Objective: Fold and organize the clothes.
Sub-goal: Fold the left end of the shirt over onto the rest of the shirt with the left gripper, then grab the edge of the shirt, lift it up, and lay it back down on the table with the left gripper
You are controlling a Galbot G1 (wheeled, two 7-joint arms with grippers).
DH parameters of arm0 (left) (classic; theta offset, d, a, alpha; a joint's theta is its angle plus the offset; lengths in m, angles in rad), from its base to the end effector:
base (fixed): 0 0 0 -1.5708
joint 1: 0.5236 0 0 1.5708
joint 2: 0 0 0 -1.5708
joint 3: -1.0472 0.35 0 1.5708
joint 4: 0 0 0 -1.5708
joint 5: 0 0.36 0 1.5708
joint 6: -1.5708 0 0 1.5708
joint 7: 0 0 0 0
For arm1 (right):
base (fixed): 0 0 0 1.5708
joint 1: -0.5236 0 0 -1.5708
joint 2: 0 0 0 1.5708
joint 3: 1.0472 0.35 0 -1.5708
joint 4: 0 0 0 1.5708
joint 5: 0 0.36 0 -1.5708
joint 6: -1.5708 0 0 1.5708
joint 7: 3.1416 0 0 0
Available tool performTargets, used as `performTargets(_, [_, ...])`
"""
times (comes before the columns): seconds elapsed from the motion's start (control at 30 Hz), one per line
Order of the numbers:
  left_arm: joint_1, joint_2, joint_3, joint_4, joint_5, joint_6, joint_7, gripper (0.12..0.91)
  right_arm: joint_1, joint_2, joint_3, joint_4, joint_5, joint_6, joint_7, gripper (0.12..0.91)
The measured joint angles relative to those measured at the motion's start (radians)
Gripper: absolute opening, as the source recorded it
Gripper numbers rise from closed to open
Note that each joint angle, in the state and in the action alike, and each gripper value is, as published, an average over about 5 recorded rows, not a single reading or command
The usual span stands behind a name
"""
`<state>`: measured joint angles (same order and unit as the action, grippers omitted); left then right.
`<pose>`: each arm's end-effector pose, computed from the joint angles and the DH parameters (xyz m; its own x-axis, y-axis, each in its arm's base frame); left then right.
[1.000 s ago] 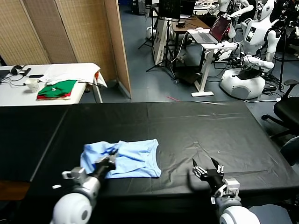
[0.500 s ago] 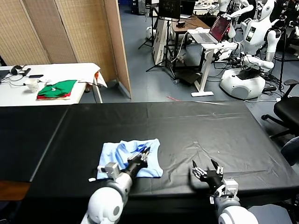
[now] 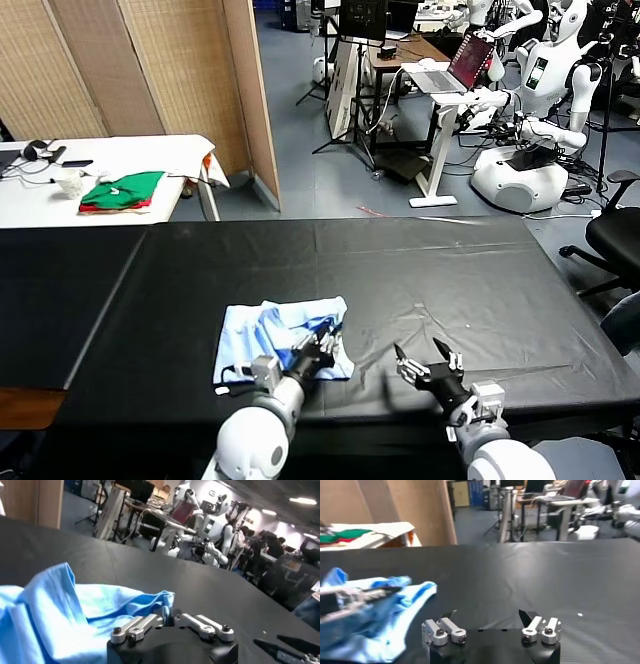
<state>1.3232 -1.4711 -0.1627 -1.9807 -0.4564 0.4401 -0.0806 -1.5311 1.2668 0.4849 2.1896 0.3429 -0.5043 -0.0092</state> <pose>0.2380 -0.0955 -0.2931 -0.8363 0.4536 0.3078 0.3082 0.8535 -0.4202 0.1951 -0.0314 -0.2586 -0.8898 -0.2410 0.3877 -0.2214 0.9705 0.0951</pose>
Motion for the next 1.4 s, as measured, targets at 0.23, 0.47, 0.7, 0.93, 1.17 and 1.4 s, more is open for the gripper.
performTargets(0.23, [0.028, 0.042, -0.022, -0.077, 0.019, -0.042, 0.064, 0.893, 0.038, -0.088, -0.062, -0.003, 0.004, 0.003, -0.061, 0.907])
performTargets(0.47, [0.066, 0.148, -0.127, -0.163, 0.112, -0.093, 0.073, 0.907, 0.143, -0.174, -0.193, -0.023, -0.008, 0.025, -0.126, 0.907])
performTargets(0.7, [0.112, 0.214, -0.244, -0.184, 0.193, -0.115, 0.048, 0.907, 0.295, -0.219, -0.361, -0.074, 0.004, 0.017, -0.141, 0.907])
performTargets(0.93, [0.162, 0.204, -0.301, -0.171, 0.29, -0.151, 0.043, 0.907, 0.451, -0.198, -0.482, -0.141, 0.104, -0.049, -0.09, 0.907])
performTargets(1.17, [0.19, 0.194, -0.33, -0.149, 0.337, -0.167, 0.036, 0.907, 0.539, -0.175, -0.523, -0.185, 0.202, -0.111, -0.055, 0.901])
performTargets(1.4, [0.201, 0.191, -0.339, -0.136, 0.35, -0.171, 0.033, 0.907, 0.569, -0.171, -0.527, -0.2, 0.294, -0.164, -0.037, 0.817])
